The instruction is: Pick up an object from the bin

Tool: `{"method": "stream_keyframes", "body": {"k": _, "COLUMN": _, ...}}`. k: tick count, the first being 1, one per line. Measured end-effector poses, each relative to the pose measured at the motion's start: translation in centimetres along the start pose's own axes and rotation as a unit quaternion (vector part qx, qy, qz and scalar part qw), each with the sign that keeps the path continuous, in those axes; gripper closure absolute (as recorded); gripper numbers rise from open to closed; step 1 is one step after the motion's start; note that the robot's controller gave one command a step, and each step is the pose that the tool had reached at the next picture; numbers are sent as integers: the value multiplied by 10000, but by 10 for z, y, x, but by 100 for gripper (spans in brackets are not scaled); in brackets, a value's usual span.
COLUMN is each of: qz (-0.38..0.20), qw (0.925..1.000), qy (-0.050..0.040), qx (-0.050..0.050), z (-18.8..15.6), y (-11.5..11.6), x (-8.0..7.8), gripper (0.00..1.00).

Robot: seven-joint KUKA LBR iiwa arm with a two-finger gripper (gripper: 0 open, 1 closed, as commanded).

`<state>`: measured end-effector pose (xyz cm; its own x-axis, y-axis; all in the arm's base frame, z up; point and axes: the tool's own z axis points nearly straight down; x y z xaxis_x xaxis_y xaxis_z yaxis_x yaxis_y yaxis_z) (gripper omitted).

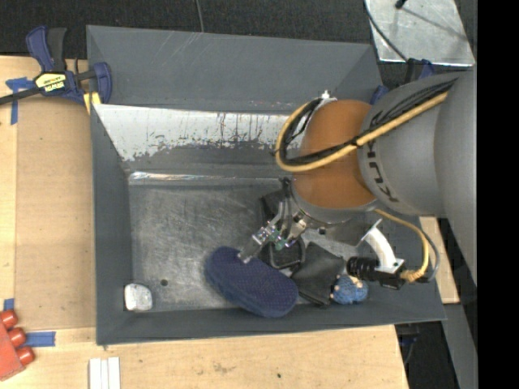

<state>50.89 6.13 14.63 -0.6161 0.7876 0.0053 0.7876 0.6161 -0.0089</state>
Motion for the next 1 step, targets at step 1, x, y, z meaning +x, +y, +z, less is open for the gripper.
{"method": "stream_keyframes", "body": {"k": 1, "qz": -1331, "qw": 9909, "qy": -131, "qx": -139, "z": 24, "y": 10, "x": -22, "gripper": 0}}
